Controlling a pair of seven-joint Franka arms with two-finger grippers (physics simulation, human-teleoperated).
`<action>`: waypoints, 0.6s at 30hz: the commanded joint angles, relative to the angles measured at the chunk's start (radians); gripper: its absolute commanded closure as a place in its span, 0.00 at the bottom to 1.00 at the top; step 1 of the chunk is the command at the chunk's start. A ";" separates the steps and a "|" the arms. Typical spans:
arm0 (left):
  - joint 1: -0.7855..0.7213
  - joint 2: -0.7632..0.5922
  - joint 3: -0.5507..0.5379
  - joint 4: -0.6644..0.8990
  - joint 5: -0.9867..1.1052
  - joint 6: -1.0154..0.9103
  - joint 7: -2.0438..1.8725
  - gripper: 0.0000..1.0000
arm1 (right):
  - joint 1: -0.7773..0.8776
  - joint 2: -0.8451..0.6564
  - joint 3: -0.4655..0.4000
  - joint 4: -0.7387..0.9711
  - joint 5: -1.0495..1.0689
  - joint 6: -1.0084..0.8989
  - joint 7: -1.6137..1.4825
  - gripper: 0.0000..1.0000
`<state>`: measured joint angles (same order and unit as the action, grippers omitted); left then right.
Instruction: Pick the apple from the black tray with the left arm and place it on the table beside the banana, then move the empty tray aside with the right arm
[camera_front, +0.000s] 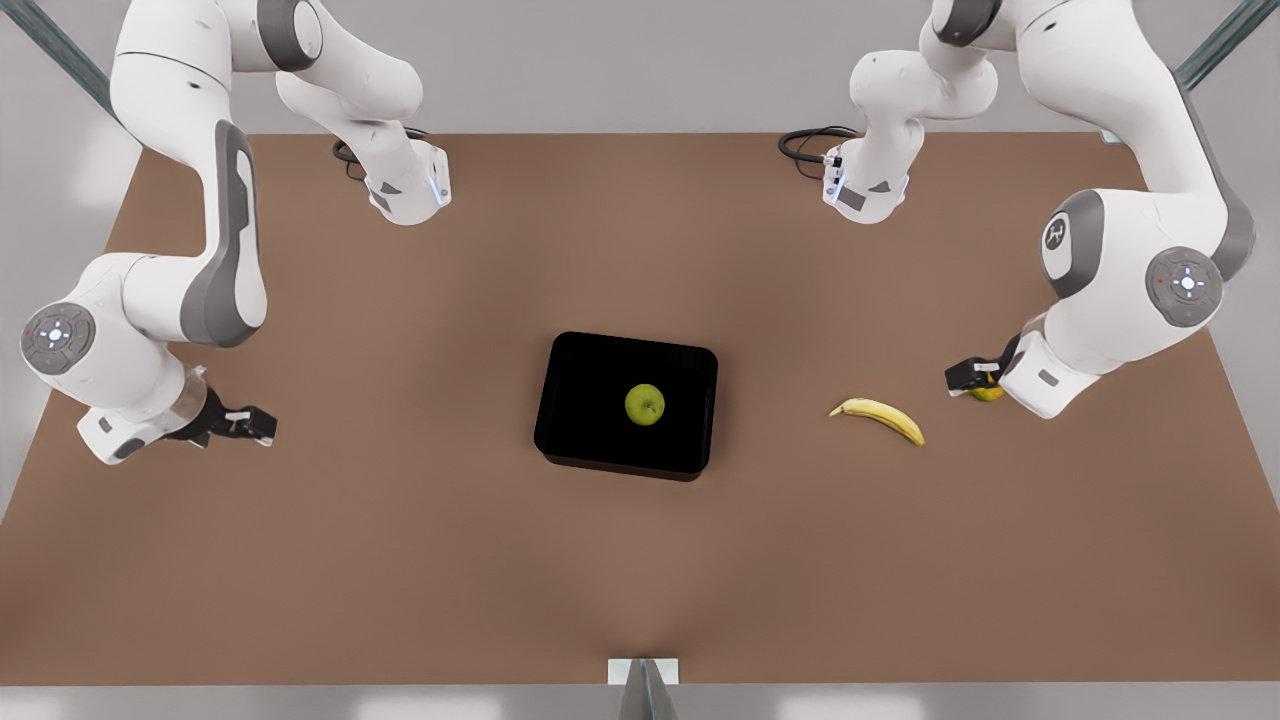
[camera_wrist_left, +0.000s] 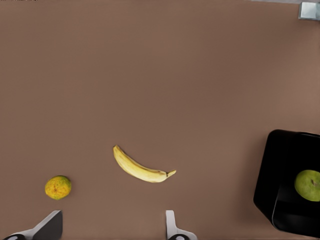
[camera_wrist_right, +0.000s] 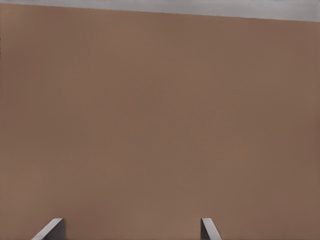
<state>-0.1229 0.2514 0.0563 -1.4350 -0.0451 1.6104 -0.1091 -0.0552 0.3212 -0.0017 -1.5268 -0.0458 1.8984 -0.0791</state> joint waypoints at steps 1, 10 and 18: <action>0.000 0.009 0.002 0.001 -0.004 0.014 0.048 0.00 | 0.000 -0.001 0.000 0.001 0.000 0.059 -0.053 0.00; -0.294 0.106 -0.013 0.030 -0.007 0.086 -0.110 0.00 | -0.002 0.139 -0.003 0.140 0.001 -0.016 -0.056 0.00; -0.635 0.256 -0.015 0.030 -0.001 0.276 -0.685 0.00 | -0.002 0.130 0.014 0.215 0.001 -0.125 -0.053 0.00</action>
<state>-0.7402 0.4991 0.0396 -1.4071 -0.0490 1.7979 -0.3134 -0.0565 0.4518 0.0109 -1.3125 -0.0455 1.8145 -0.1129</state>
